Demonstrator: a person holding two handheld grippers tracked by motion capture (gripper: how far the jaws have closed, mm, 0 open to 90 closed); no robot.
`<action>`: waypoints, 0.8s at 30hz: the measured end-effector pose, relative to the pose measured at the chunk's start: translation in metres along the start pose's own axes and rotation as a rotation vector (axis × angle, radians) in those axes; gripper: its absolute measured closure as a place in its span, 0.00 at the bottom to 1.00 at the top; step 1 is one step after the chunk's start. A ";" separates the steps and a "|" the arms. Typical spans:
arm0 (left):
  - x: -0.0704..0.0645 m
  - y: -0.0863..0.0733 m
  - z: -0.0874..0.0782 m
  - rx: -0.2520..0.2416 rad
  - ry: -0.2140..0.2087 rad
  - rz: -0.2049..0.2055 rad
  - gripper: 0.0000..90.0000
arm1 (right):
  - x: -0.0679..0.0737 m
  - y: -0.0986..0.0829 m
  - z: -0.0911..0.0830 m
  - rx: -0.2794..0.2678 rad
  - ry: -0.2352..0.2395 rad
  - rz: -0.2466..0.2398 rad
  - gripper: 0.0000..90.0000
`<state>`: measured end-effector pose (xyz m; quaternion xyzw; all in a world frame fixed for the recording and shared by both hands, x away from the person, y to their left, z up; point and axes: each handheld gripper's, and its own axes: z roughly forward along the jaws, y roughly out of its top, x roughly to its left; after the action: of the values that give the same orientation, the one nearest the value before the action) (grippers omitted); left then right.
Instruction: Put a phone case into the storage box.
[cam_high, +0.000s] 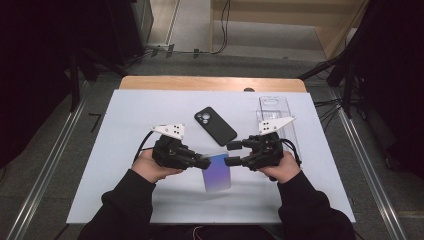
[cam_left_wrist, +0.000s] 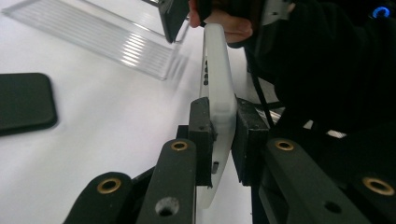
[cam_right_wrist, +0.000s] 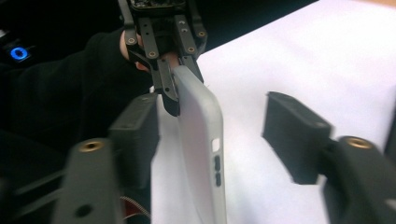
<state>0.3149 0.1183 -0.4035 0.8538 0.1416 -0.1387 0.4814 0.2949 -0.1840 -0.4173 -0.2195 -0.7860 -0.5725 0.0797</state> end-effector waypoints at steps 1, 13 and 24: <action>0.001 0.000 -0.002 0.001 0.022 -0.016 0.89 | 0.001 -0.001 0.000 -0.004 -0.053 -0.013 0.23; 0.001 0.005 -0.009 -0.013 0.160 -0.110 0.89 | 0.007 -0.001 0.007 0.006 -0.267 -0.009 0.00; 0.000 0.008 -0.019 -0.080 0.309 -0.206 0.89 | 0.011 -0.002 0.016 0.011 -0.336 0.049 0.00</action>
<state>0.3203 0.1309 -0.3876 0.8260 0.3059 -0.0490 0.4709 0.2868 -0.1667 -0.4199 -0.3307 -0.7858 -0.5213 -0.0377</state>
